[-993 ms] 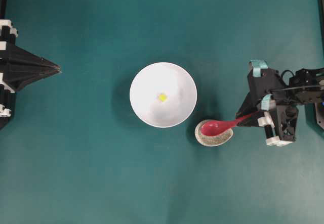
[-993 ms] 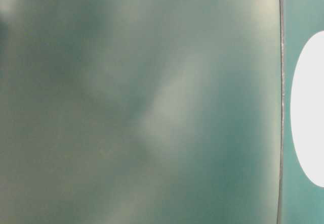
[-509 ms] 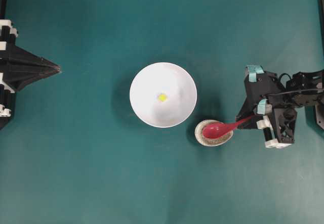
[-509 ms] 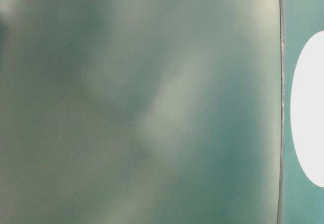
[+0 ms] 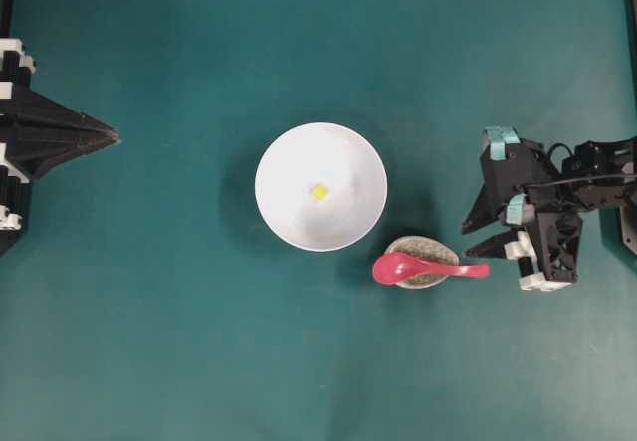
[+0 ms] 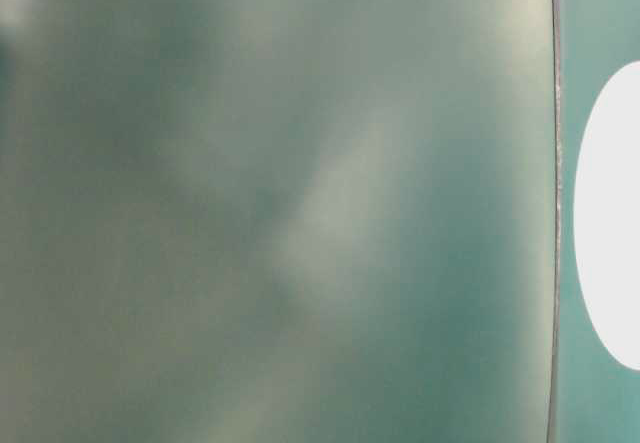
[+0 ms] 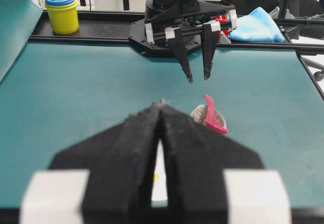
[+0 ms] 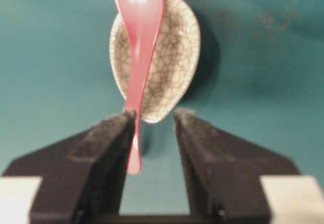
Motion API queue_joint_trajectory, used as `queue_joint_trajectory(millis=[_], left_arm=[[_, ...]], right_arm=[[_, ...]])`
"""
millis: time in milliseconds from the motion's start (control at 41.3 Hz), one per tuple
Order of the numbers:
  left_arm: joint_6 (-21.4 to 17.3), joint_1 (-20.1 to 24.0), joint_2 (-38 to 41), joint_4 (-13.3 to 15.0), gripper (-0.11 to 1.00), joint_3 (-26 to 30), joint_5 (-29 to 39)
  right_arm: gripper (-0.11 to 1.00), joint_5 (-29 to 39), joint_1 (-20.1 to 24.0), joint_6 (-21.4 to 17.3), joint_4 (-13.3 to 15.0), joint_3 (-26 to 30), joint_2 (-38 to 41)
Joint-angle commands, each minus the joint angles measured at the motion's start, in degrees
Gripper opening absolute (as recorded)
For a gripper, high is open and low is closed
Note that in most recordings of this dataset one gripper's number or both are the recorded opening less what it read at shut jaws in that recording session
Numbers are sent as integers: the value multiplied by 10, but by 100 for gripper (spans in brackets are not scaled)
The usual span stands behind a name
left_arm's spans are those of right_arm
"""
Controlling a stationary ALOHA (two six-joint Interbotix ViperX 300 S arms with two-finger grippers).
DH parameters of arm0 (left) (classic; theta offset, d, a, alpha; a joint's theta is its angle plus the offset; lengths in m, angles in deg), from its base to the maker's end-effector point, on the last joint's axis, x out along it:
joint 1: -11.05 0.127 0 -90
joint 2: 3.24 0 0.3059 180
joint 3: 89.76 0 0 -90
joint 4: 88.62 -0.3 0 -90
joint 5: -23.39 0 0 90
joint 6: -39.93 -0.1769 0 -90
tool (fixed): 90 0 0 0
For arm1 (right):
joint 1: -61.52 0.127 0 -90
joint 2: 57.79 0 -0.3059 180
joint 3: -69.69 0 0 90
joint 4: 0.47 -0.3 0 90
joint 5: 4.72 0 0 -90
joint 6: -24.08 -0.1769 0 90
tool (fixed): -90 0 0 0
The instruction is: Scoop the yellow hexagonal prism block from the bowl with a spoon using the right arm.
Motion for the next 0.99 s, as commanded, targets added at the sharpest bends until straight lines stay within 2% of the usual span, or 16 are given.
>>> queue_joint_trajectory(millis=[0,412,606,775,969], left_arm=[[1,1,3,-1,0,11,-6],[2,1,3,-1,0,11,-6],[3,1,3,-1,0,11,-7],[11,1,4,-1,0,10,-6],[23,1,1,0,0,11,-7]], right_arm=[[44,-4,2,-2,1,9,-8],[45,-8,1,-2,7,32,-8],[46,-49,2,-3,6,27,-14],[46,-89,4,-17,-11,13,-18],[50,-167,41,-26,-12,-18,-27]])
